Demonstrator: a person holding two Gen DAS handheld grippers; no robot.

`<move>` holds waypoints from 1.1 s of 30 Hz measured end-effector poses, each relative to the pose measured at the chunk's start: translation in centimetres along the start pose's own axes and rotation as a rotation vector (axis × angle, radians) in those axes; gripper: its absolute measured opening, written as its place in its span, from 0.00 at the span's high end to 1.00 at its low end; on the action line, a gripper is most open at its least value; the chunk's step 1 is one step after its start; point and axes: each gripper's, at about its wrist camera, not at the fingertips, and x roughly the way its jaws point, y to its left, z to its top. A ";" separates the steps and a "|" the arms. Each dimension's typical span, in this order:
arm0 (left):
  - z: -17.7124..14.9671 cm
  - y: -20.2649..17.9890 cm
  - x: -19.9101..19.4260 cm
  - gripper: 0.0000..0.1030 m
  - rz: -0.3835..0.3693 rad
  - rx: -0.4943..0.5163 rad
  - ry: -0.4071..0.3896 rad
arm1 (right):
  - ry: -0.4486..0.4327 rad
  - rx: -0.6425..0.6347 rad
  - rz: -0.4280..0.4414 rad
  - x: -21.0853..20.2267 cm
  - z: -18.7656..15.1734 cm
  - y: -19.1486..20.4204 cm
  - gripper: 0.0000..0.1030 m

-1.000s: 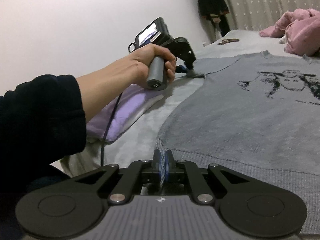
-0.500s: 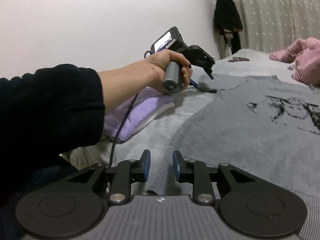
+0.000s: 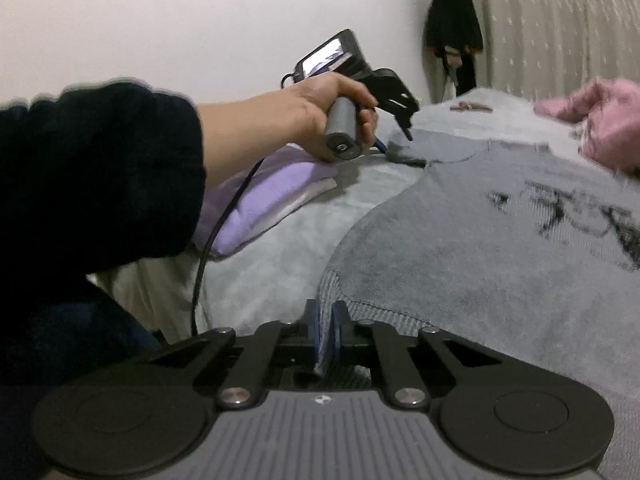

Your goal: Fold clothes

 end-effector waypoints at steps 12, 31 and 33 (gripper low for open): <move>0.8 -0.6 0.0 0.63 0.061 0.000 -0.066 | -0.036 0.206 0.104 -2.4 1.0 -2.3 0.92; 1.8 -1.6 0.0 0.95 0.108 0.102 -0.136 | -0.086 0.299 0.208 -3.8 2.3 -2.0 0.93; 1.9 -1.3 0.2 0.95 0.122 0.097 -0.128 | -0.085 0.306 0.218 -4.0 2.4 -1.8 0.93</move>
